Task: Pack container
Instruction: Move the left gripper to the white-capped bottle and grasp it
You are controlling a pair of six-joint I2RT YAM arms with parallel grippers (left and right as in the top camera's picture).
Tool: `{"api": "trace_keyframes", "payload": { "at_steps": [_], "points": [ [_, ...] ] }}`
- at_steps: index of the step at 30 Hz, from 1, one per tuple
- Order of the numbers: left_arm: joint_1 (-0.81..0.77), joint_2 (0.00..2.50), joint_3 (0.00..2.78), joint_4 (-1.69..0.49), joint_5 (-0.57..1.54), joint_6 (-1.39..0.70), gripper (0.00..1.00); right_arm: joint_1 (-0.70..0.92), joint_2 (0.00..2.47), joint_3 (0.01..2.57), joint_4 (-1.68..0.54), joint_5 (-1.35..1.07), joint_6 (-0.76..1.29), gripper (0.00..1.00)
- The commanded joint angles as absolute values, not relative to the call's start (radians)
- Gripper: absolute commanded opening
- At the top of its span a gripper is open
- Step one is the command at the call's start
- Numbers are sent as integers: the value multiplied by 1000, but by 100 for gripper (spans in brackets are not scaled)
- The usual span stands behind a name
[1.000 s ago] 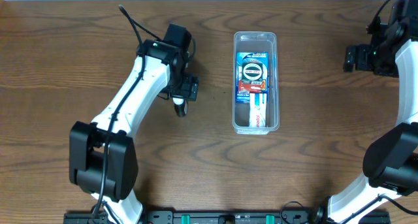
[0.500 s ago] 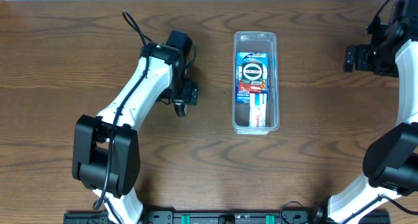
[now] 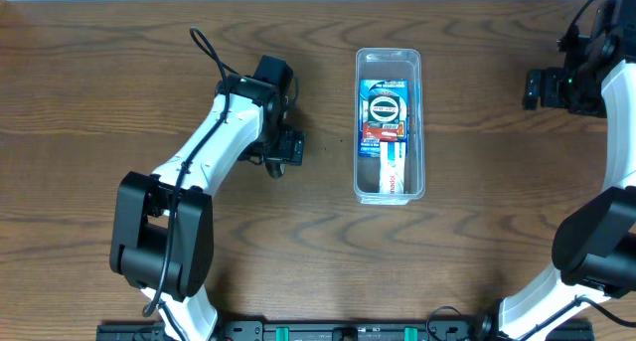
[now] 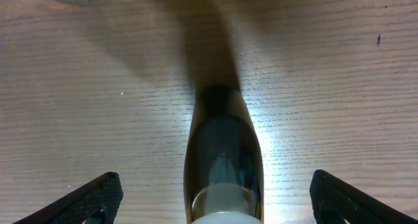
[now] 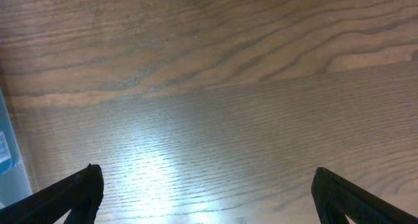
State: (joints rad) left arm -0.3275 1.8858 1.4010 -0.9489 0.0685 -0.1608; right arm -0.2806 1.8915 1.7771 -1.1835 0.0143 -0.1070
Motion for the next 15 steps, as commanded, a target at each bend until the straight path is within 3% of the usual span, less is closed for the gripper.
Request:
{"api": "trace_keyframes", "payload": {
  "at_steps": [1,15],
  "points": [
    [-327,1909,1397,-951,72,-173,93,-288,1898,1777,-1181,10,-118,99],
    [-327,1943,1397,-935,72,-174,93,-288,1898,1777,-1181,11,-118,99]
  ]
}}
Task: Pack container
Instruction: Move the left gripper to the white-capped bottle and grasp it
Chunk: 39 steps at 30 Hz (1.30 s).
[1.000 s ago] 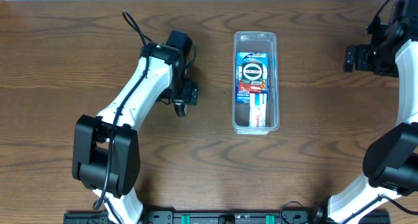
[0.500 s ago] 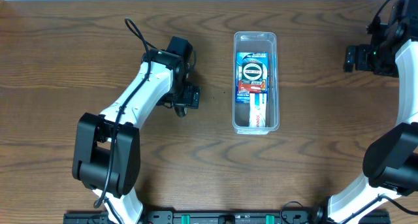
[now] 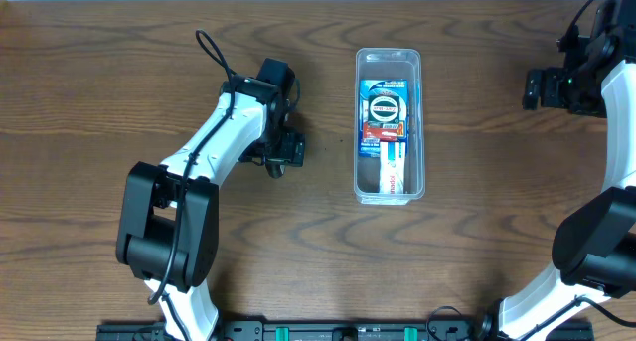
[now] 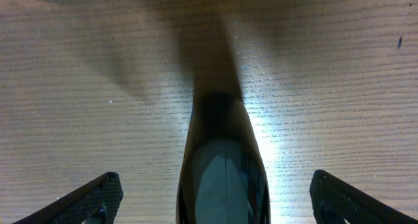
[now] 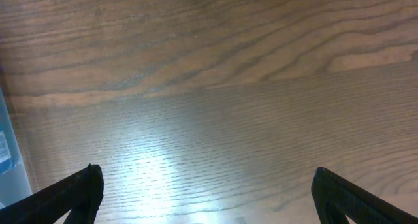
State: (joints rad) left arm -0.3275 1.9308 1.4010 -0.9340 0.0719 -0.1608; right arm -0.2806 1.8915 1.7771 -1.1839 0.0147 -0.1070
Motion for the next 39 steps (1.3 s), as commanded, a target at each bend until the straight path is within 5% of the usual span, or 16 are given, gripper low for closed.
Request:
{"api": "trace_keyframes", "payload": {
  "at_steps": [1,7,21,29,39],
  "points": [
    [-327,1943,1397,-936,72,-174,93,-288,1898,1777,-1181,10,-118,99],
    [-327,1943,1397,-936,72,-174,91,-288,1898,1777,-1181,11,-118,99],
    [-327,1943,1397,-936,72,-174,61,-288,1898,1777,-1181,11,-118,99],
    [-327,1943,1397,-921,71,-169,60,-288,1898,1777,-1181,11,-118,99],
    [-327,1943,1397,-921,71,-169,46,-288,1898,1777,-1181,11,-118,99]
  ]
}}
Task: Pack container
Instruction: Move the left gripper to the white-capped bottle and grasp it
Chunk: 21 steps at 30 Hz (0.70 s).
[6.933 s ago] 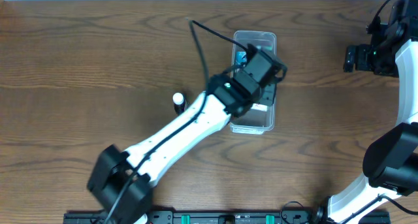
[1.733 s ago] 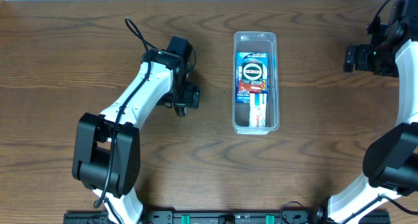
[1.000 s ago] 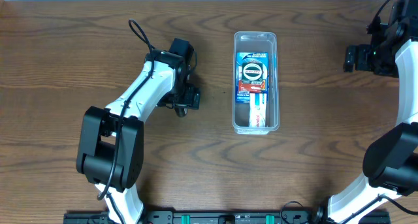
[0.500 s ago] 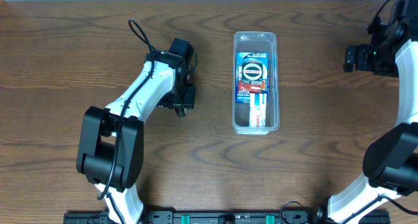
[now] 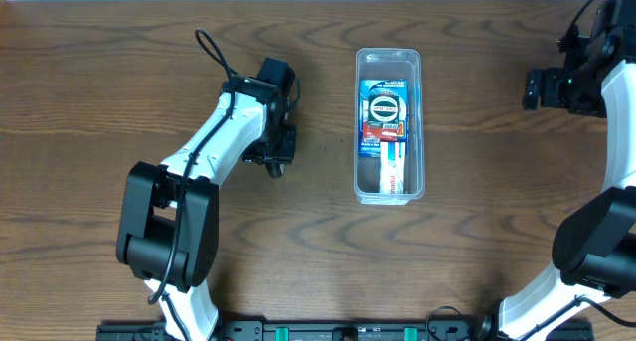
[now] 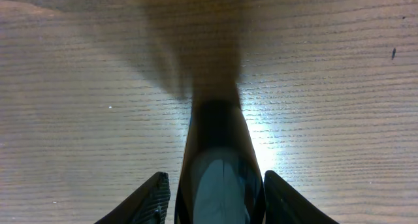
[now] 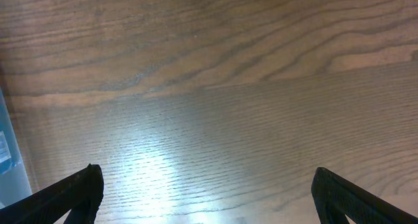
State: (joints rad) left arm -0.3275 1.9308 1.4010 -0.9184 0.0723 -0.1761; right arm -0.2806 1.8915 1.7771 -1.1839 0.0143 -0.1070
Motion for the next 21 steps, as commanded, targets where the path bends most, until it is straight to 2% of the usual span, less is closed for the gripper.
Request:
{"api": "trace_keyframes", "payload": {
  "at_steps": [1,7,21],
  "points": [
    [-327,1943,1397,-921,71,-169,44,-288,1898,1777,-1181,11,-118,99],
    [-327,1943,1397,-933,72,-169,34,-288,1898,1777,-1181,10,-118,99],
    [-327,1886,1511,-1063,87,-175,29,-288,1898,1777,-1181,11,-118,99]
  ]
}}
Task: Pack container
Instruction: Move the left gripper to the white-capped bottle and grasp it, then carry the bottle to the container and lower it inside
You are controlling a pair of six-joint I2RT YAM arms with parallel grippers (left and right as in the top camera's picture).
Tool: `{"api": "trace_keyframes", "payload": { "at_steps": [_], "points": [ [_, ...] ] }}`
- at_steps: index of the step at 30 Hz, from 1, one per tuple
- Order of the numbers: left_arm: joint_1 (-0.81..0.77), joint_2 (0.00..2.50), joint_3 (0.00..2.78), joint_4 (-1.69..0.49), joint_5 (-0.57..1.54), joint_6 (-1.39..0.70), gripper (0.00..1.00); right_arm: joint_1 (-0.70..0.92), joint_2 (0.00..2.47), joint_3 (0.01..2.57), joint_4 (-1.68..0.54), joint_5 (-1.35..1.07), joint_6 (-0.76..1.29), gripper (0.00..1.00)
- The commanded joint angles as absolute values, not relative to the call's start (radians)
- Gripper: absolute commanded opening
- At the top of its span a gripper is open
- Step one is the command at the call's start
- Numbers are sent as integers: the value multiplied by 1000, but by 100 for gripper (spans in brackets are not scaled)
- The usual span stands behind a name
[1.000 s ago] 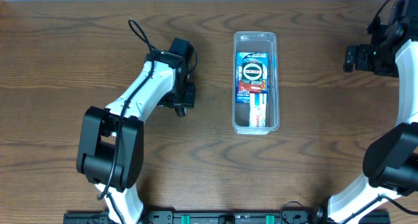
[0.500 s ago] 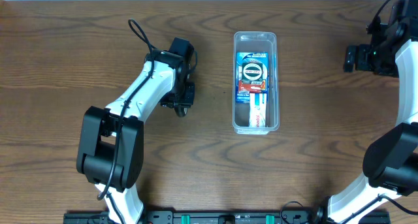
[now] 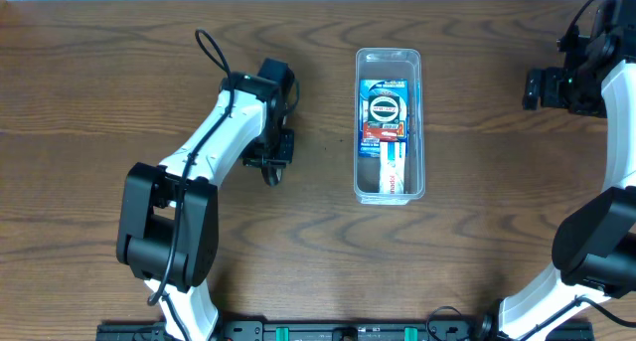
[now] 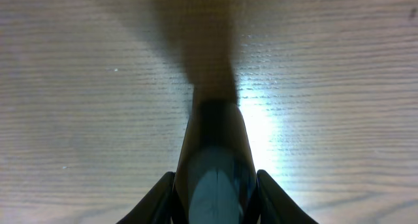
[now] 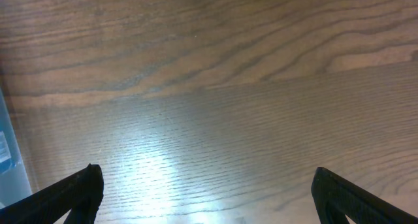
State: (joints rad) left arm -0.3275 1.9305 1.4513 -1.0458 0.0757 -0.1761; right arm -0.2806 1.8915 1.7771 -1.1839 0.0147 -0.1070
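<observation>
A clear plastic container [image 3: 389, 187] stands at the table's middle, holding a blue round-labelled package [image 3: 385, 107] and a white tube [image 3: 394, 167]. To its left, my left gripper [image 3: 272, 162] is shut on a dark, rounded bottle with a pale face [image 4: 215, 152]. In the left wrist view both fingers [image 4: 168, 191] press its sides just above the wood. From overhead the bottle is mostly hidden under the gripper. My right gripper [image 3: 538, 87] hangs open at the far right with nothing between its fingers [image 5: 75, 191].
The wooden table [image 3: 467, 242] stretches around the container. A blue-tinted edge of the container [image 5: 5, 145] shows at the left of the right wrist view. My left arm [image 3: 214, 132] runs diagonally from the front left toward the bottle.
The left fingers have drawn in tighter against the dark bottle, and the gripper has shifted slightly toward the table's front. The right arm and the container are unchanged.
The left gripper first stood wide open around the dark bottle on the table, left of the container, and stayed so half a second on. Then its fingers were close against the bottle's sides; now they grip it. The right gripper stayed open at the far right.
</observation>
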Motion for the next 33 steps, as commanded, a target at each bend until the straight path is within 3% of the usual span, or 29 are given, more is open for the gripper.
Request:
{"api": "trace_keyframes", "payload": {
  "at_steps": [1,9,19,26,33],
  "points": [
    [-327,1878,1523,-1072,105,-174,29,-288,1898,1777,-1181,11,-118,99],
    [-378,1761,1623,-1091,229,-208,29,-288,1898,1777,-1181,10,-118,99],
    [-611,1683,1703,-1029,228,-434,30,-288,1898,1777,-1181,10,-118,99],
    [-749,1714,1703,-951,93,-575,29,-288,1898,1777,-1181,11,-118,99],
    [-789,1777,1703,-918,40,-614,29,-288,1898,1777,-1181,11,-118,99]
  ]
}}
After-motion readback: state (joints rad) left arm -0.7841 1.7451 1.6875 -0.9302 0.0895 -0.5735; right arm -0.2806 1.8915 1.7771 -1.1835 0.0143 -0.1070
